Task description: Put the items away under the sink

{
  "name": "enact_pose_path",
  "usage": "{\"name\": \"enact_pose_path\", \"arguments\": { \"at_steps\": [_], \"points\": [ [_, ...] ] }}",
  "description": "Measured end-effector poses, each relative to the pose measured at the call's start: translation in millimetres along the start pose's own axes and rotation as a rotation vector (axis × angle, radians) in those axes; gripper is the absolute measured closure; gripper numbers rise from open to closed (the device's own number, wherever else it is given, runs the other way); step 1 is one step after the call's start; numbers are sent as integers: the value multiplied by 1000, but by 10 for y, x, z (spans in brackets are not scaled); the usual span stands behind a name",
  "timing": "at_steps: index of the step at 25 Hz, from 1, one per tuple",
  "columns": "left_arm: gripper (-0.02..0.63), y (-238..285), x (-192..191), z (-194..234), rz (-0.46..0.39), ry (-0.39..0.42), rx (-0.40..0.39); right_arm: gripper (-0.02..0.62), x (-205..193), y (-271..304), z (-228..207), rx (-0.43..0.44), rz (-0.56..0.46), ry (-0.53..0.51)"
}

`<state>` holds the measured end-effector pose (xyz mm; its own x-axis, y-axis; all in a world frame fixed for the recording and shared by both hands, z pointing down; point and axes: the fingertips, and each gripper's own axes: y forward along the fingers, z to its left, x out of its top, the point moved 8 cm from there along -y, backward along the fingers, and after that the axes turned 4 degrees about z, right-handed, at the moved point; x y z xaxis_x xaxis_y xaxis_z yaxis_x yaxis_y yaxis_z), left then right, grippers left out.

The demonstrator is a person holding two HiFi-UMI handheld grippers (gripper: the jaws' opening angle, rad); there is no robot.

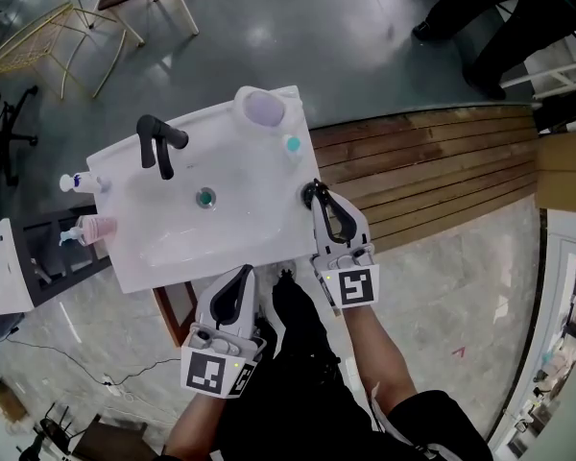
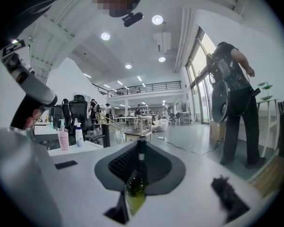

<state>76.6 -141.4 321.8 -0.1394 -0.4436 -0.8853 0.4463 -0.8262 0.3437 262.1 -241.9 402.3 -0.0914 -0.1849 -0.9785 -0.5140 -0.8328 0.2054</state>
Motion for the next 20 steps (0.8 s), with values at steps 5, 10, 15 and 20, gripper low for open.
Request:
{"name": "enact_pose_path", "arguments": {
  "at_steps": [5,10,15,20],
  "points": [
    [598,-13,-15,-11,3,-6,4,546,-3,-21,0,9,-16,-17],
    [598,-21,-19,7,-2,-7,8,548,-5,-24,16,21,-32,-36],
    [598,-41,-32,21,-2,-11,12,548,-8,-44,39,34,-37,-40],
    [599,-37,-44,20,-2,-11,8,548,-10,-66,53,40,-43,-25]
  ]
}}
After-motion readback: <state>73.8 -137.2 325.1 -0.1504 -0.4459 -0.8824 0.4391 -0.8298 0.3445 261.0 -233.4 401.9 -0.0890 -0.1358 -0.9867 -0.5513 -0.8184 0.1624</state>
